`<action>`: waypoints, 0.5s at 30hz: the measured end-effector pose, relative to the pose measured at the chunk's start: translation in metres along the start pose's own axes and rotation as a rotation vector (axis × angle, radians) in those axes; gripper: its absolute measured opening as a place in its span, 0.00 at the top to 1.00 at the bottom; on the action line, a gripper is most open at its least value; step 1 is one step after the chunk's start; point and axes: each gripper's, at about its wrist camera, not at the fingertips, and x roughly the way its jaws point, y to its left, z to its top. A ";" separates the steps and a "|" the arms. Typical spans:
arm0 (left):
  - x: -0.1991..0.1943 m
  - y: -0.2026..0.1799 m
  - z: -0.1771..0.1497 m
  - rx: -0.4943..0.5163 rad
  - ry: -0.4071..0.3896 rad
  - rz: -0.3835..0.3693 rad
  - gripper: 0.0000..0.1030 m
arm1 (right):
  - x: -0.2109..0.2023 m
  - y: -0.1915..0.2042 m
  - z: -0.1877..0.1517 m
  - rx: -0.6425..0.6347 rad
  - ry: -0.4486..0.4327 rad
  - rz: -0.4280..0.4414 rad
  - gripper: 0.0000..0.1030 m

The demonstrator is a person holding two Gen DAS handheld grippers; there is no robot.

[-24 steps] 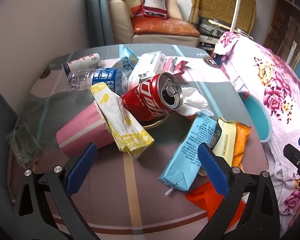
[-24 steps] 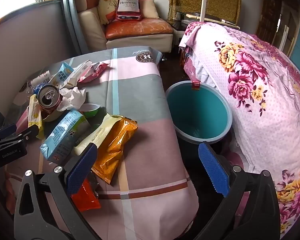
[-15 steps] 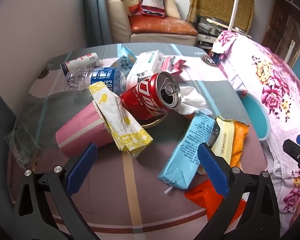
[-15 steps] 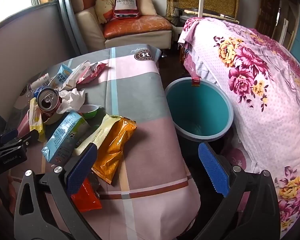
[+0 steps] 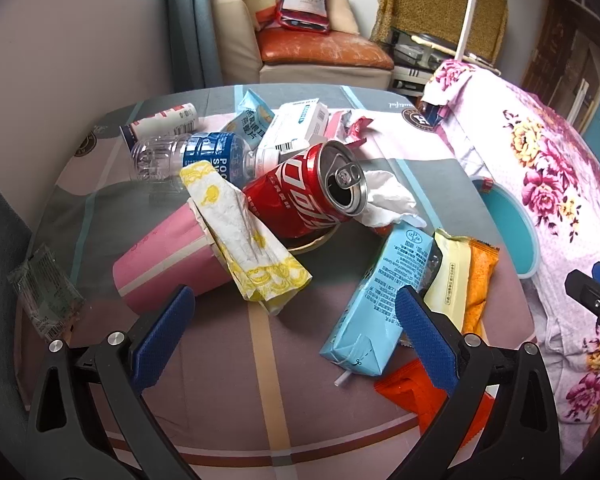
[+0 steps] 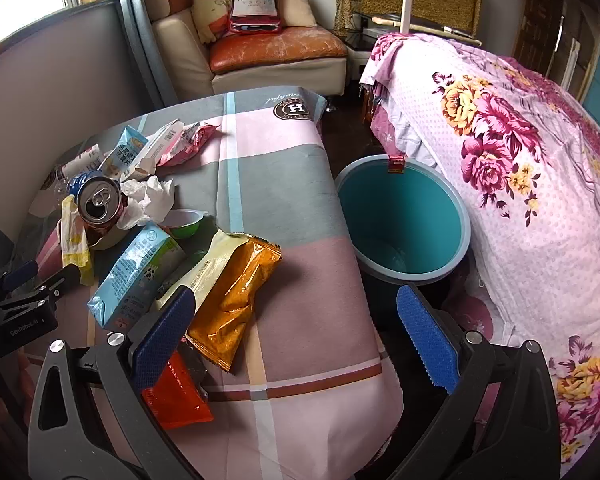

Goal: Collect trash

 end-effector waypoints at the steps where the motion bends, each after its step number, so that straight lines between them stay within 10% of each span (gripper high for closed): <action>1: 0.001 0.001 -0.001 -0.006 0.005 -0.005 0.03 | 0.000 0.000 0.000 -0.002 0.001 -0.002 0.06; 15: 0.006 0.005 -0.002 0.006 0.022 -0.004 0.03 | -0.002 0.003 0.002 -0.010 0.002 -0.005 0.06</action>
